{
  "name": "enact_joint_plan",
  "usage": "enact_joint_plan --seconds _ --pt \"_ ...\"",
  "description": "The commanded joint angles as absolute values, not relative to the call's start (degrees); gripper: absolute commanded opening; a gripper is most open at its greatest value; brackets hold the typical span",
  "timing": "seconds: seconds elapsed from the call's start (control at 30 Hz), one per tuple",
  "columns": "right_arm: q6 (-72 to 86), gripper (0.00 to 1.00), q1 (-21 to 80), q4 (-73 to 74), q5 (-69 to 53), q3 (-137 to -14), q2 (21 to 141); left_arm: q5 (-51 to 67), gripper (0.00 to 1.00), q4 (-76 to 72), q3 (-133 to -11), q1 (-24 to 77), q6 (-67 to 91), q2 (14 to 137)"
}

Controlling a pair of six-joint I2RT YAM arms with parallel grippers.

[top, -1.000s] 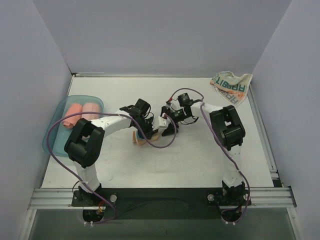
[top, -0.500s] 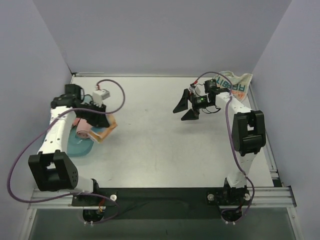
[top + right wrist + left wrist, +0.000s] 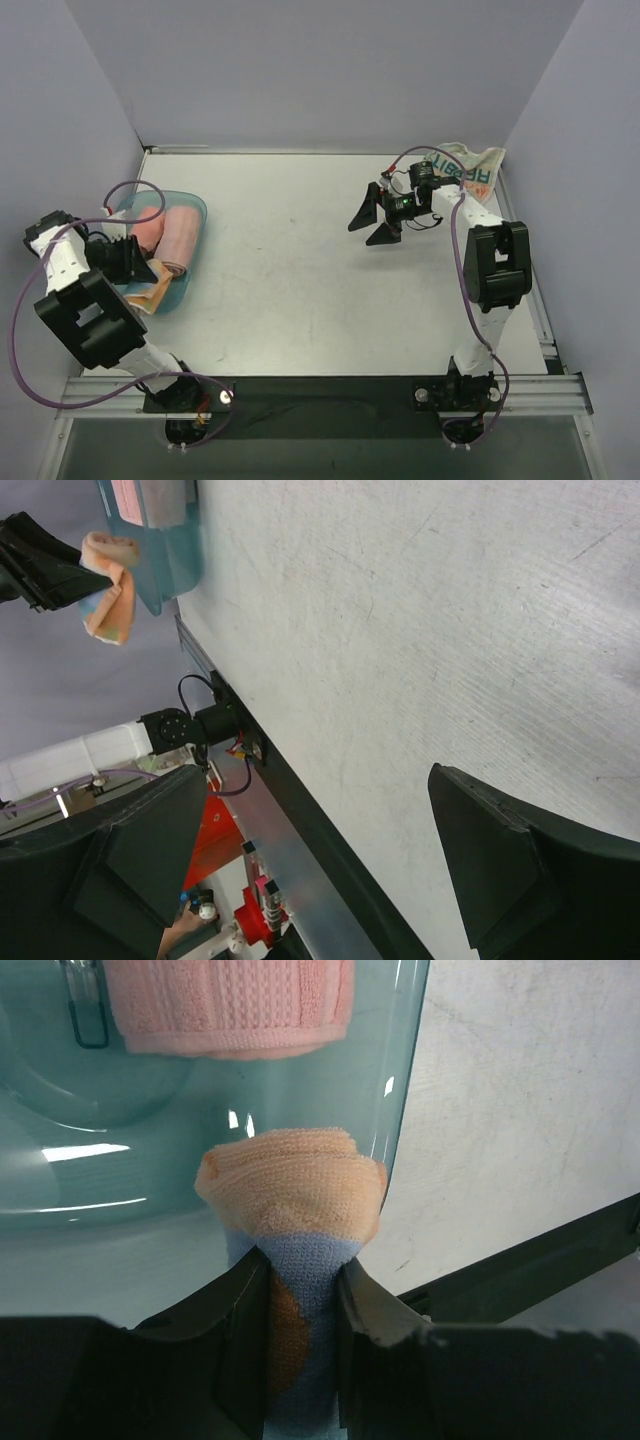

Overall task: Roll the towels
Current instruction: Place the rolled towel into the container

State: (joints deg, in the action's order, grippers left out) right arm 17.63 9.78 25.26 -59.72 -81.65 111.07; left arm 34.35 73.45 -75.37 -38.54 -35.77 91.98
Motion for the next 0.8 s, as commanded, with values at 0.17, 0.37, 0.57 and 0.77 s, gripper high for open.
enact_joint_plan --seconds 0.17,0.37,0.57,0.77 --pt "16.26 1.00 9.23 27.51 -59.77 -82.79 110.57 24.35 0.00 62.76 -69.70 -34.28 -27.16 92.02" --pt "16.26 1.00 9.14 27.60 -60.21 -83.06 111.62 24.17 0.00 52.14 -66.36 -31.29 -22.68 93.95" --pt "16.17 1.00 9.14 27.60 -60.47 -82.62 111.88 24.70 0.00 41.33 -61.88 -28.83 -20.22 93.43" --pt "16.17 1.00 9.14 27.51 -61.26 -82.71 112.24 26.10 0.00 33.33 -56.08 -28.83 -22.58 91.67"
